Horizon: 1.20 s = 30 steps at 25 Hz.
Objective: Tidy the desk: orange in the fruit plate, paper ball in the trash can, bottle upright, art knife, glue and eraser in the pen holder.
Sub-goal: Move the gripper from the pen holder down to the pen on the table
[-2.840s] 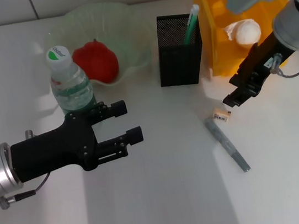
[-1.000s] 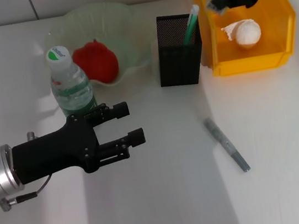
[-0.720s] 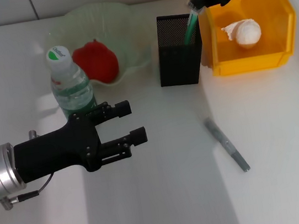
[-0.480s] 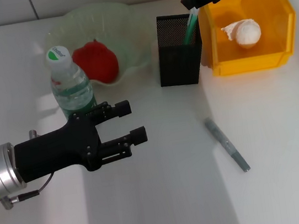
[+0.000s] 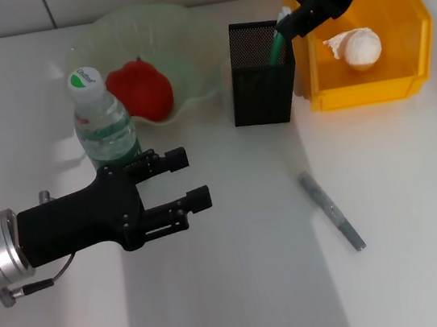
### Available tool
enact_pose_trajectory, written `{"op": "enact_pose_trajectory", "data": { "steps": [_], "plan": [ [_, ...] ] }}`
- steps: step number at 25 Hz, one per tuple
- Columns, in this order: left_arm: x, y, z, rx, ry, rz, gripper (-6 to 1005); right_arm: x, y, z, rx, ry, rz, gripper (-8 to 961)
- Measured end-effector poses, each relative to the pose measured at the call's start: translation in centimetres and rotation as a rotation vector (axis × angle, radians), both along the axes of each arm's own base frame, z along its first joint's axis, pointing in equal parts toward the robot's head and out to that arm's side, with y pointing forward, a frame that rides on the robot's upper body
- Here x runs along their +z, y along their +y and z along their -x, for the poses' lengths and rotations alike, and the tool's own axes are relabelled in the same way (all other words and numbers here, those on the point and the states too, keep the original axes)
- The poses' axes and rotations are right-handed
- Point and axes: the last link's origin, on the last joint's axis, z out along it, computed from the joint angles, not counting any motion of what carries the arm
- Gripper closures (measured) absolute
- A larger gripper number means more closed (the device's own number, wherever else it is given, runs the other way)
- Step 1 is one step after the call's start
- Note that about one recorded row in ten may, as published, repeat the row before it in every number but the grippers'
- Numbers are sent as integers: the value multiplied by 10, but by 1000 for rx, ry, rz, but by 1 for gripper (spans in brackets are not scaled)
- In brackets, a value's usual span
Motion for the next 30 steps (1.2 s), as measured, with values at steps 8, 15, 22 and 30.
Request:
{"op": "enact_pose_trajectory", "data": {
  "steps": [8,15,22,30],
  "plan": [
    [1,1,1,7,1,5,244,-32,-31,-29,-121,-215,100,413],
    [2,3,-1,10,1,12,245,-68,-35,-52,-235,-238,91,415],
    [2,5,-2,8,4,11,245,-96,-34,-58,-278,-201,95,418],
    [0,4,-3,3,9,19,245,-115,-30,-68,-300,-214,83,561]
  ]
}}
